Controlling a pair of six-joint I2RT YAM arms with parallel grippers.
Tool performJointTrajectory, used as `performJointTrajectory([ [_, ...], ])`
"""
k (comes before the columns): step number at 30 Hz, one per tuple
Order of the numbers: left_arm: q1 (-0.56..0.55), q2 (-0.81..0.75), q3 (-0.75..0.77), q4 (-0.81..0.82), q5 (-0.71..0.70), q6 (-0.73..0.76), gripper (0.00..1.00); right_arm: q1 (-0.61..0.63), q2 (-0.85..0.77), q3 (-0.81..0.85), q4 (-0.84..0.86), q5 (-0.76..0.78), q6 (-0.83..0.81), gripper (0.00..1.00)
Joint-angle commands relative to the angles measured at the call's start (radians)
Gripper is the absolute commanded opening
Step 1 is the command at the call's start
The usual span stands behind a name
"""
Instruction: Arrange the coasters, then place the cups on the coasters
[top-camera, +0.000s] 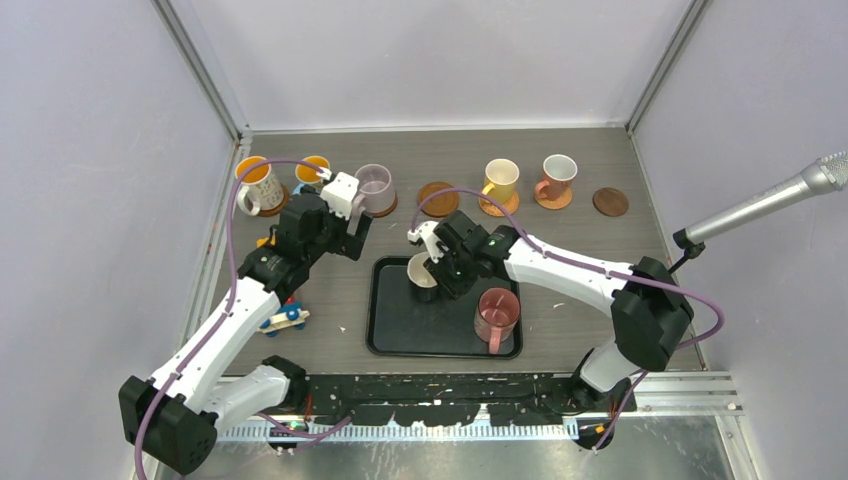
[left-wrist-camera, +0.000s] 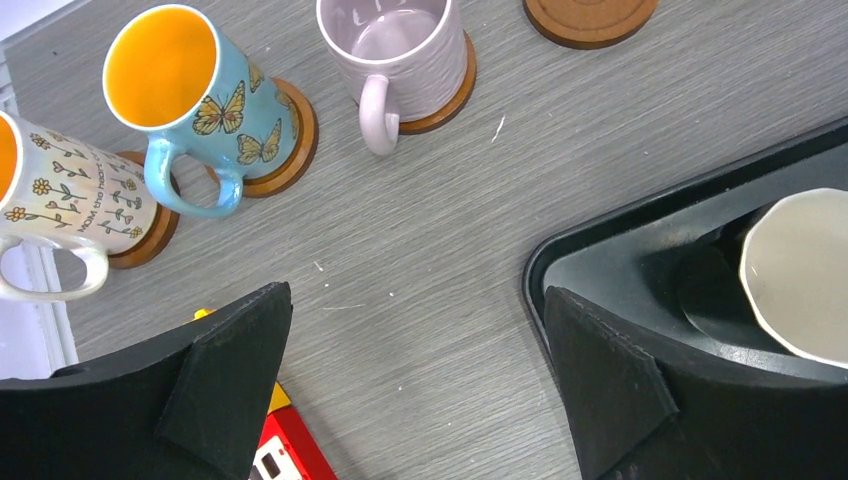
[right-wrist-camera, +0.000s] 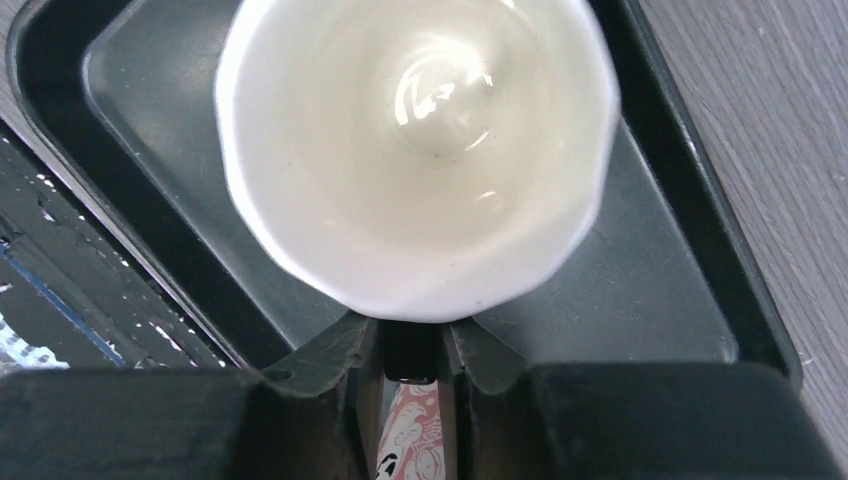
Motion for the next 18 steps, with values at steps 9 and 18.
performJointTrajectory([
  [9, 0.006, -0.006, -0.004, 0.070, -0.008, 0.029, 1.00, 0.009, -0.064, 0.042, 0.007, 0.051, -0.029, 0.00],
  [18, 0.007, 0.031, 0.022, 0.084, -0.019, 0.050, 1.00, 0.000, -0.152, 0.159, 0.029, 0.072, -0.018, 0.00],
])
